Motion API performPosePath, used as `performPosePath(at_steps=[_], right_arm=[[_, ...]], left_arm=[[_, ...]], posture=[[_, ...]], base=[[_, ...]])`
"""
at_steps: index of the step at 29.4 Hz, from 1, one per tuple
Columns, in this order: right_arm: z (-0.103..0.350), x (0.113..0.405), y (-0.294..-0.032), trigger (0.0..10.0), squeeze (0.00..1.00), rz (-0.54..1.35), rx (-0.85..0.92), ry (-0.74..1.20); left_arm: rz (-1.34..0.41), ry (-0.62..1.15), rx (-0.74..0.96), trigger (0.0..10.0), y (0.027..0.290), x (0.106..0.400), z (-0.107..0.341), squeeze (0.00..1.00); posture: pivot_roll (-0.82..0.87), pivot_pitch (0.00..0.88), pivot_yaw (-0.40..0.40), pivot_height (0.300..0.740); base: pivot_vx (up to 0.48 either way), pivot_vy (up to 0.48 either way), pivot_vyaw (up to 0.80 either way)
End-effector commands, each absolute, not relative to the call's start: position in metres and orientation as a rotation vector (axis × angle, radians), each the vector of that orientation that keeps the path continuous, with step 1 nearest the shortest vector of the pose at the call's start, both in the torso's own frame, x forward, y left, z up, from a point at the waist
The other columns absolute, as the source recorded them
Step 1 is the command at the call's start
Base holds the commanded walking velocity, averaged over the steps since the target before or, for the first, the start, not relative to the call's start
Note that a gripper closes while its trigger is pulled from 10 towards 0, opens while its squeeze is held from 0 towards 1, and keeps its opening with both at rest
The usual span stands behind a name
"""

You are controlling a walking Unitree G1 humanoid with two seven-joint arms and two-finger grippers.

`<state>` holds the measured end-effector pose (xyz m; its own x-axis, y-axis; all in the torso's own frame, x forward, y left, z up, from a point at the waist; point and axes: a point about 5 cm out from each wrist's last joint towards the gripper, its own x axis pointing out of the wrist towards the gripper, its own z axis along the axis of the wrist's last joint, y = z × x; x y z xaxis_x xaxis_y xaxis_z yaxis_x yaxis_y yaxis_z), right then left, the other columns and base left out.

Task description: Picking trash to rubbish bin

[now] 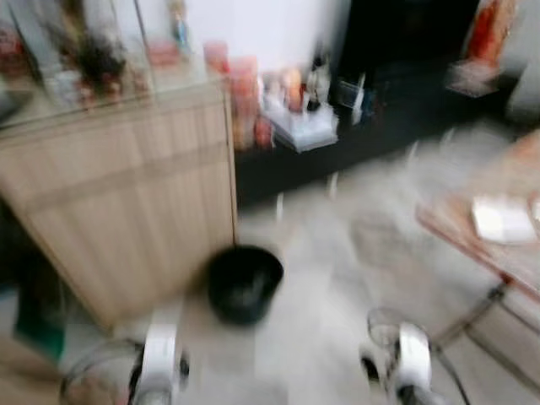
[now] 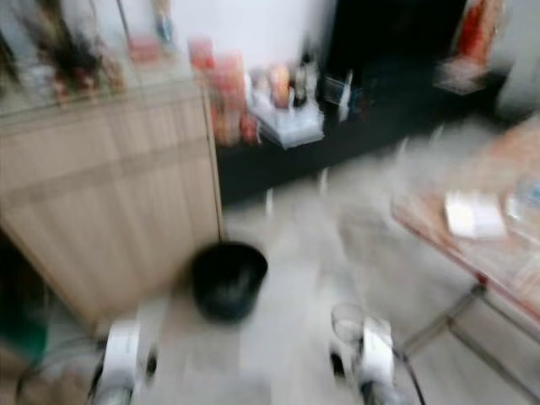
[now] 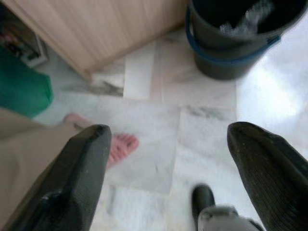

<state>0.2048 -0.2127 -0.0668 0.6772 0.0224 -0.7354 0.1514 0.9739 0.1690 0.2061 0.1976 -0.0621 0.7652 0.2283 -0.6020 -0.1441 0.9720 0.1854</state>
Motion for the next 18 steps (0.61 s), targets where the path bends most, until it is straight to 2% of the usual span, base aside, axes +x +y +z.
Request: performPosePath(at_steps=[1, 8, 18], right_arm=[[-0.0643, 0.2077, -0.2171, 10.0, 0.0, -0.084, 0.217, 0.815], [-0.0644, 0.2075, -0.2169, 10.0, 0.0, -0.088, 0.22, 0.813], [-0.0645, 0.2068, -0.2185, 10.0, 0.0, -0.103, 0.222, 0.811]], left_arm=[[0.188, 0.672, 0.129, 10.0, 0.1933, 0.206, -0.0629, 0.0], [0.184, 0.669, 0.131, 10.0, 0.1934, 0.208, -0.0619, 0.0], [0.176, 0.7, 0.13, 10.0, 0.1908, 0.203, -0.0659, 0.0]], posture=[[0.03, 0.0, -0.052, 0.74], [0.03, 0.0, -0.05, 0.74], [0.02, 0.0, -0.05, 0.74]], base=[[-0.334, 0.0, 0.0], [-0.32, 0.0, 0.0], [0.0, 0.0, 0.0]])
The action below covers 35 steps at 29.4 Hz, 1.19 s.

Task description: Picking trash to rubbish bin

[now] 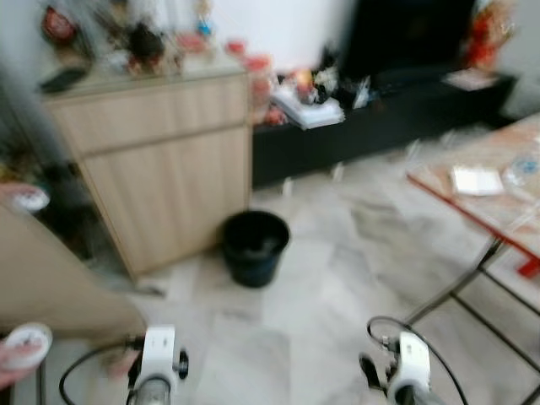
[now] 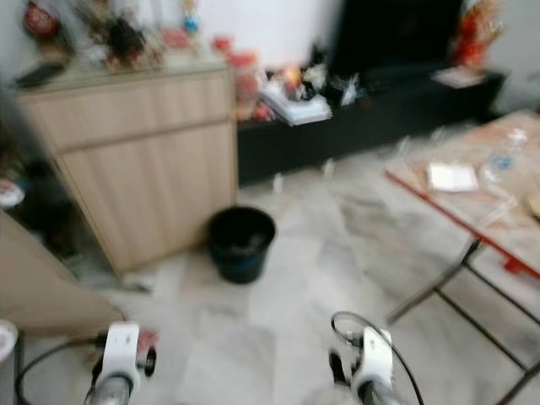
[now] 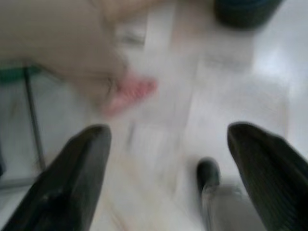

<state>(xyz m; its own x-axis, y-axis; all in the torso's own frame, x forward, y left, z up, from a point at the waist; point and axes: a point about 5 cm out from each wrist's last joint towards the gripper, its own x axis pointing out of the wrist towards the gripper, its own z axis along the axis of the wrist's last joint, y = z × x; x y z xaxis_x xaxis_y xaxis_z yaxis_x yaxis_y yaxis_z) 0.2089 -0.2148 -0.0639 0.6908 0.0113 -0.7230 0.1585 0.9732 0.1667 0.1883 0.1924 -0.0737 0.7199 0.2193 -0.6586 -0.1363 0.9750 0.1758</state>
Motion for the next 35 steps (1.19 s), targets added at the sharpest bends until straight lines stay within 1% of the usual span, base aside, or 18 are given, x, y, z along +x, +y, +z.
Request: performPosePath(at_steps=[1, 19, 25, 35], right_arm=[[-0.065, 0.207, -0.219, 10.0, 0.0, -0.104, 0.221, 0.811], [-0.067, 0.201, -0.222, 10.0, 0.0, -0.145, 0.235, 0.818], [-0.069, 0.198, -0.222, 10.0, 0.0, -0.15, 0.237, 0.833], [-0.073, 0.19, -0.223, 10.0, 0.0, -0.159, 0.232, 0.856]], left_arm=[[0.175, 0.702, 0.13, 10.0, 0.191, 0.203, -0.066, 0.0], [0.165, 0.721, 0.14, 10.0, 0.194, 0.2, -0.068, 0.0], [0.15, 0.763, 0.148, 10.0, 0.192, 0.192, -0.073, 0.0], [0.138, 0.774, 0.154, 10.0, 0.191, 0.187, -0.076, 0.0]], posture=[[0.02, 0.0, -0.05, 0.74], [0.01, 0.018, -0.038, 0.74], [0.0, 0.0, -0.026, 0.74], [0.0, 0.0, -0.013, 0.74]], base=[[0.0, 0.0, 0.0], [0.0, 0.0, 0.0], [0.0, 0.0, -0.8], [0.0, 0.0, -0.8]])
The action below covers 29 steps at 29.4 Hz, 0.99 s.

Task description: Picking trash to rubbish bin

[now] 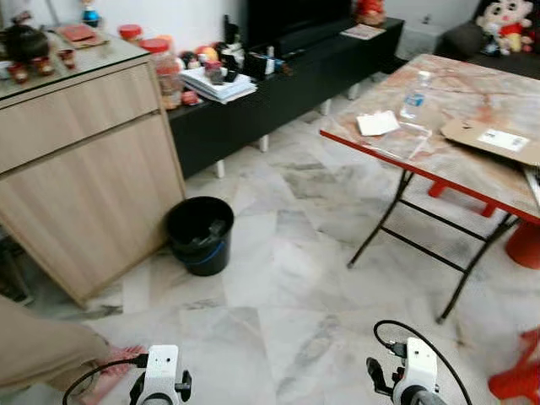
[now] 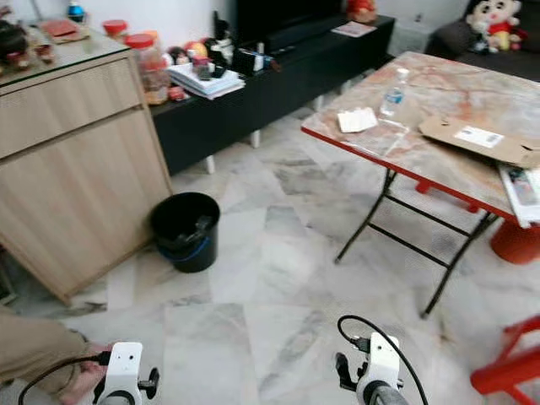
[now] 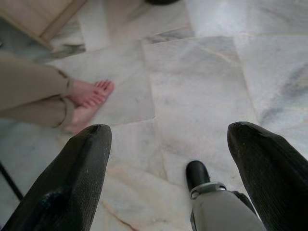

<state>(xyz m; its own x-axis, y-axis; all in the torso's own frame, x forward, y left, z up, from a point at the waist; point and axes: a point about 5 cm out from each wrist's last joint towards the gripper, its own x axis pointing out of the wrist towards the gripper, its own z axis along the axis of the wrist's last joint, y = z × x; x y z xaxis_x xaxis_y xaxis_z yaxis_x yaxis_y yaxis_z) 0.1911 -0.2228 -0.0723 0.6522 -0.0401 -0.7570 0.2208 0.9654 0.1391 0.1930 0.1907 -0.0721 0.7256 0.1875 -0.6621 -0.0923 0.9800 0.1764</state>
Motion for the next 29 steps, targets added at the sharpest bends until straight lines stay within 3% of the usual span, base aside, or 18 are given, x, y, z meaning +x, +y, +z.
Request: performPosePath(at_steps=[1, 29], right_arm=[[-0.0734, 0.1892, -0.2235, 10.0, 0.0, -0.16, 0.231, 0.857], [-0.0729, 0.1915, -0.2209, 10.0, 0.0, -0.16, 0.233, 0.857]], left_arm=[[0.135, 0.775, 0.157, 10.0, 0.1915, 0.187, -0.0757, 0.0], [0.124, 0.783, 0.22, 10.0, 0.1941, 0.1907, -0.0742, 0.0]], posture=[[0.0, 0.0, -0.013, 0.74], [0.02, 0.0, -0.012, 0.74]], base=[[0.0, 0.0, -0.8], [0.0, -0.012, -0.8]])
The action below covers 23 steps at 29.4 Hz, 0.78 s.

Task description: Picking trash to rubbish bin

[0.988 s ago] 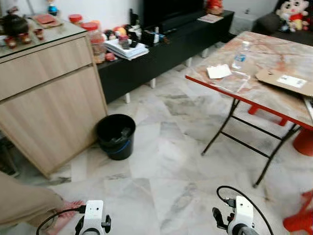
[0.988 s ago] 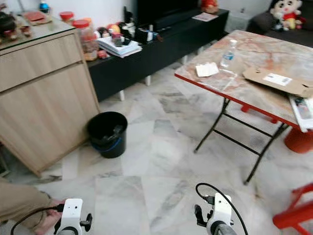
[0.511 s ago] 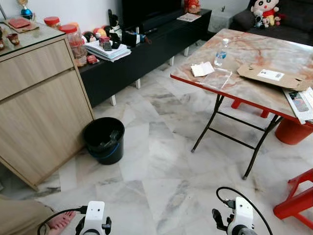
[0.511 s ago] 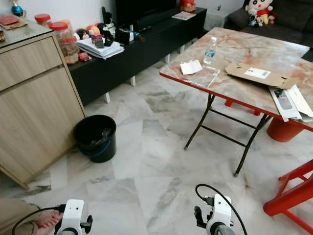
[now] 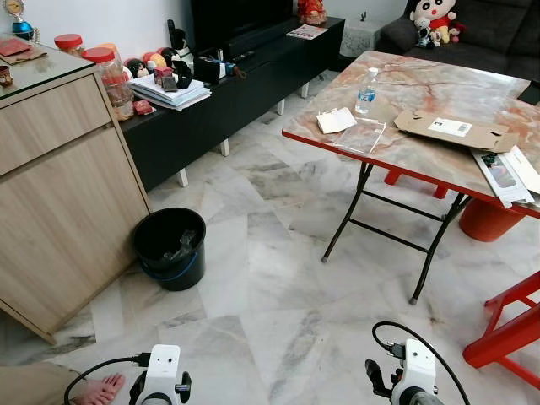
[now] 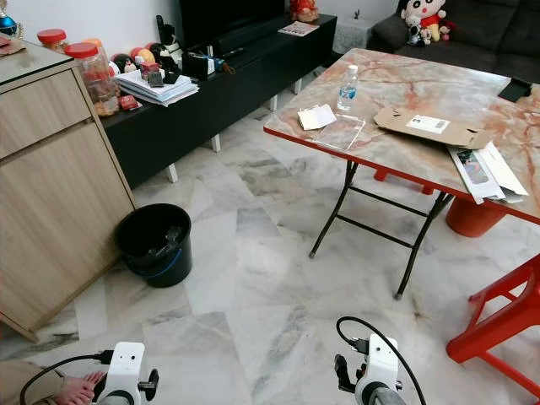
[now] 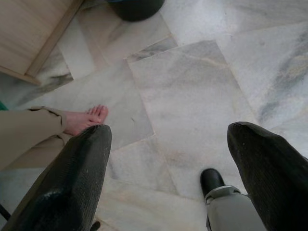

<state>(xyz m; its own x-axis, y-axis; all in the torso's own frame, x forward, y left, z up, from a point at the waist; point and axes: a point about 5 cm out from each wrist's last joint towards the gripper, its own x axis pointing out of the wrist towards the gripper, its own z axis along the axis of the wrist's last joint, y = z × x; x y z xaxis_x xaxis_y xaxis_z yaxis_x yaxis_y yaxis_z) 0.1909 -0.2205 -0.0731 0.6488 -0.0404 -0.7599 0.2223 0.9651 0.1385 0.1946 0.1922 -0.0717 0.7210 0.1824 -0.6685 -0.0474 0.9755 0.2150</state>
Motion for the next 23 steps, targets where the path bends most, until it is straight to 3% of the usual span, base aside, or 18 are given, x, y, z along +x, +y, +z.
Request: performPosePath(at_steps=[1, 7, 23], right_arm=[[-0.073, 0.1913, -0.2212, 10.0, 0.0, -0.162, 0.234, 0.856], [-0.0731, 0.1907, -0.2218, 10.0, 0.0, -0.164, 0.236, 0.856], [-0.0762, 0.1843, -0.2218, 10.0, 0.0, -0.174, 0.25, 0.865]], left_arm=[[0.13, 0.788, 0.222, 10.0, 0.1949, 0.1901, -0.0745, 0.0], [0.137, 0.788, 0.222, 10.0, 0.1957, 0.1903, -0.0743, 0.0], [0.144, 0.784, 0.229, 10.0, 0.1979, 0.1897, -0.074, 0.0]], posture=[[0.02, 0.0, -0.011, 0.74], [0.02, 0.0, -0.015, 0.74], [0.02, 0.0, -0.007, 0.74]], base=[[0.0, -0.356, -0.8], [0.0, -0.279, -0.8], [0.0, 0.0, -0.8]])
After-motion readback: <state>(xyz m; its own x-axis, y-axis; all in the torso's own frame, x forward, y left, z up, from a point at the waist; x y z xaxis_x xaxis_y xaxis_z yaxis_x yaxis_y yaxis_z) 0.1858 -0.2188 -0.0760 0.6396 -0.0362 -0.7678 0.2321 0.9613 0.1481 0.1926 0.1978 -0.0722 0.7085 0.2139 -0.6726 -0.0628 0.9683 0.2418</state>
